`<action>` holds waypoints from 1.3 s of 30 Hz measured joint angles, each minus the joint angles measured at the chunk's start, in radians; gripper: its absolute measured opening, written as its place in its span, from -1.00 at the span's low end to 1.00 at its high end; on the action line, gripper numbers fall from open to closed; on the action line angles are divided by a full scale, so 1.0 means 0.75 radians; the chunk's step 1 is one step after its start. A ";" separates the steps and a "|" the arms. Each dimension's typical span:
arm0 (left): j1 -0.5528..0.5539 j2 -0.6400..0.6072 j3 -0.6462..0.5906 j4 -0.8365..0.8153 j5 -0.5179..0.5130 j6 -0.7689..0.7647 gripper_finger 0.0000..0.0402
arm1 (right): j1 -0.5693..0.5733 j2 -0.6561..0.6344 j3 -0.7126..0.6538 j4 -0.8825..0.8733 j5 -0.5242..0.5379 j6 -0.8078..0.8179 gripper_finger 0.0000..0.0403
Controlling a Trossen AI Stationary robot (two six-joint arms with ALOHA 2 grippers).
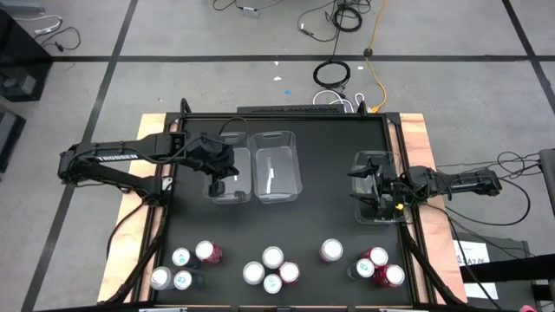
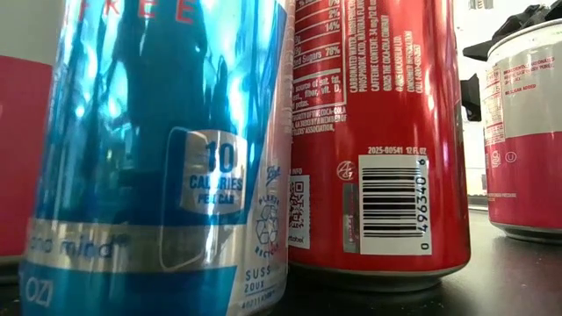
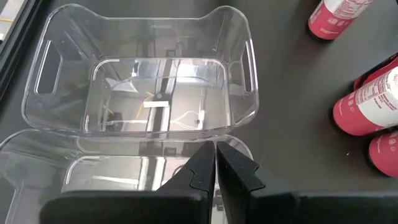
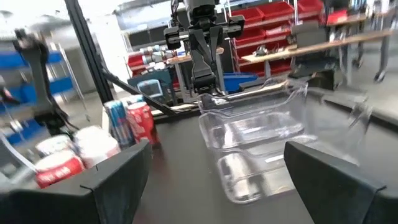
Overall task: Sort soda cans
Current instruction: Adjust the right transparent bin next to the center transparent bin
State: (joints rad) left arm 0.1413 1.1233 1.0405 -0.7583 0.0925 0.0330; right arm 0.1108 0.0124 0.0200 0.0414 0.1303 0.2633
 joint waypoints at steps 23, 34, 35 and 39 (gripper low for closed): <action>0.000 0.000 0.000 0.037 0.000 -0.140 -0.87 | 0.001 0.019 0.082 -0.039 0.218 -0.096 0.45; 0.000 0.000 0.000 0.033 0.000 -0.105 -0.87 | 0.001 0.449 0.683 -0.776 0.286 -0.101 -0.94; 0.000 0.000 0.000 0.032 0.000 -0.101 -0.87 | 0.000 0.522 0.744 -0.843 0.289 -0.068 -0.94; 0.000 0.000 0.000 0.017 0.000 -0.094 -0.87 | -0.001 0.836 0.967 -1.145 0.283 0.049 -0.99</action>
State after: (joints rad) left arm 0.1414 1.1233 1.0405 -0.7456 0.0925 -0.0373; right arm 0.1104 0.6394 0.7456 -0.8175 0.3423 0.3001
